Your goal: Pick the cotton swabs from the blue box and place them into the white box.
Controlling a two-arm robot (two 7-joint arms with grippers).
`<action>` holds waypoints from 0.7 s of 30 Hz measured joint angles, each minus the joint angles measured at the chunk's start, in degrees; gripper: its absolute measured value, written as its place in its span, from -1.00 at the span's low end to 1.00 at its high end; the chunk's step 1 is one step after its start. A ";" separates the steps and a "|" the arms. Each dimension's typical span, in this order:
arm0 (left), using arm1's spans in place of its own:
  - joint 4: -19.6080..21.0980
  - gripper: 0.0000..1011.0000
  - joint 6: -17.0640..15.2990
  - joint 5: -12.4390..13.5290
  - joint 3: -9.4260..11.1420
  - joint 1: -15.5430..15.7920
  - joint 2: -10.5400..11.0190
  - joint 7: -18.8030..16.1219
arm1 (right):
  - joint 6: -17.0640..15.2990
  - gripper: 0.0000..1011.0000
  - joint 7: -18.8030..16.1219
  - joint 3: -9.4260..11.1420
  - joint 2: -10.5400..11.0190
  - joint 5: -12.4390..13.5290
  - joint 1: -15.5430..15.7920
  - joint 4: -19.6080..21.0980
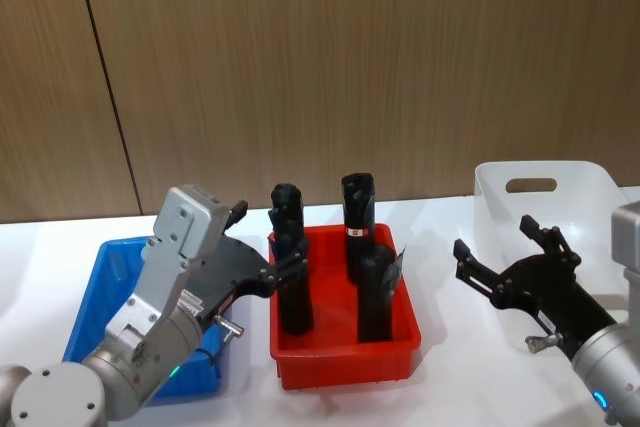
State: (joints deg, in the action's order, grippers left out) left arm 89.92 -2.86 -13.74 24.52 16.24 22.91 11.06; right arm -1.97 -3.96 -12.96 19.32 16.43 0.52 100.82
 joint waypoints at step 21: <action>3.27 0.99 2.13 2.28 1.54 -2.67 -1.03 -10.39 | 0.06 0.98 0.18 0.02 0.01 0.06 0.32 0.41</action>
State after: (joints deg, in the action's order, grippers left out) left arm 93.20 -0.73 -11.46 26.07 13.57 21.87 0.67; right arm -1.91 -3.78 -12.94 19.33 16.49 0.84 101.23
